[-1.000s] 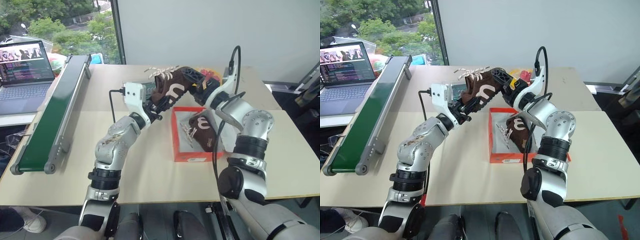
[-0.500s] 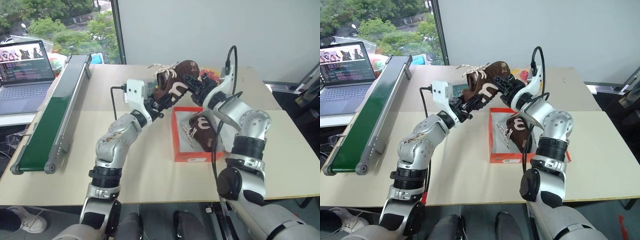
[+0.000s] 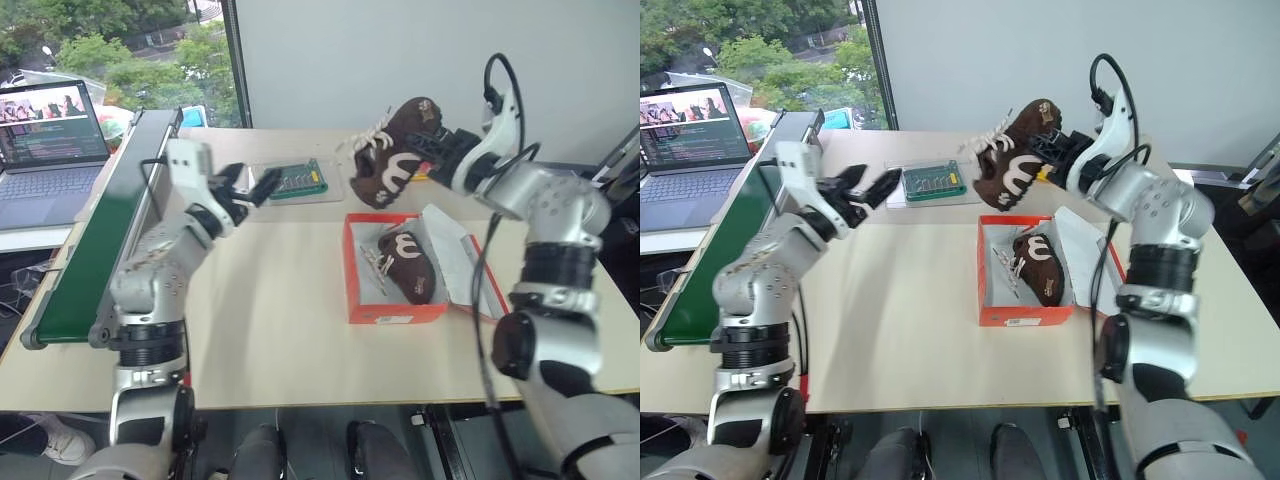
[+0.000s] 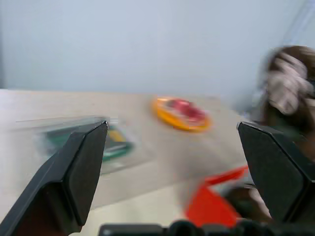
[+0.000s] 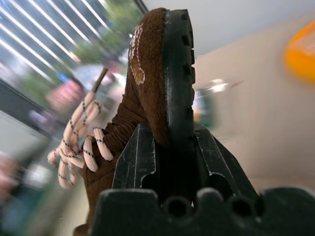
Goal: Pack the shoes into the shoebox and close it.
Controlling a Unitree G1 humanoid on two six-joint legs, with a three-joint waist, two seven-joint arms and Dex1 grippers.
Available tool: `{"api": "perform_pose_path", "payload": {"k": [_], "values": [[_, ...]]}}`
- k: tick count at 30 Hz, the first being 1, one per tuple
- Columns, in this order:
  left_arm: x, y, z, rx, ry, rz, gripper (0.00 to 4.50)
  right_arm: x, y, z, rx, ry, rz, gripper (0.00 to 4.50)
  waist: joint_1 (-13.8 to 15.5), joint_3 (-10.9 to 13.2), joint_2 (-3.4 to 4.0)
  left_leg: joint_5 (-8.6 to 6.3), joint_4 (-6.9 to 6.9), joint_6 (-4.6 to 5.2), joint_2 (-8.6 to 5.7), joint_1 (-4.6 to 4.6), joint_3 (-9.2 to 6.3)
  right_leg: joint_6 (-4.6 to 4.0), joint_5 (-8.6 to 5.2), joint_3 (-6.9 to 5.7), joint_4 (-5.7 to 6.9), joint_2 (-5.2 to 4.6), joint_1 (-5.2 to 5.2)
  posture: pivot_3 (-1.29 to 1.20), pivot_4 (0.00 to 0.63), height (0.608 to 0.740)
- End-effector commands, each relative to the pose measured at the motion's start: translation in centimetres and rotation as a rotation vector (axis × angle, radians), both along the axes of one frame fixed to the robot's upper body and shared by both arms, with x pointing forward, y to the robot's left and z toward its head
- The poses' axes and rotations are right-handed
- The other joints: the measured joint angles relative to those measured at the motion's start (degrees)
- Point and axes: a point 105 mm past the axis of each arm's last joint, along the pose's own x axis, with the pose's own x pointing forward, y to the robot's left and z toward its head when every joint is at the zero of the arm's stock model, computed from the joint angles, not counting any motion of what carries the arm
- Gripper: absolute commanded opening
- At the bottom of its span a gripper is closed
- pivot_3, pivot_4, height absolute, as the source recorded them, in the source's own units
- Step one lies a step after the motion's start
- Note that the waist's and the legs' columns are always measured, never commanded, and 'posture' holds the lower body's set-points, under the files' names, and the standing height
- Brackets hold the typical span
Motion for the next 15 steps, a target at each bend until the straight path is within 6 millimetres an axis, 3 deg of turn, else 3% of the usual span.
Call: {"api": "perform_pose_path", "payload": {"k": [1, 5, 15], "values": [[-0.6, -1.0, -0.2, 0.003, -0.006, -0.02, 4.5, -0.5, 0.6, -1.5, -0.175, 0.075, 0.119, 0.35, 0.05, 0.0, 0.0, 0.0, 0.01, 0.0, 0.0, 0.01, 0.01, 0.0, 0.0, 0.0, 0.01, -0.01, 0.01, 0.0, 0.15, 0.74], [-1.3, -2.6, -1.2, -0.005, 0.012, -0.049, 4.5, -1.1, 0.4, -3.8, -0.303, 0.16, 0.212, 0.35, 0.25, 0.02, -0.02, 0.0, 0.01, 0.0, -0.03, -0.01, 0.01, 0.0, 0.0, 0.03, 0.03, -0.04, -0.02, 0.0, 0.15, 0.74], [-1.8, -1.8, -1.6, -0.002, 0.02, 0.005, 4.5, -1.9, 1.3, -7.6, -0.359, 0.272, 0.348, 0.35, 0.24, 0.02, -0.02, 0.0, 0.03, 0.0, -0.02, -0.01, 0.0, 0.0, 0.0, 0.06, 0.06, -0.02, -0.07, 0.0, 0.15, 0.74]]}}
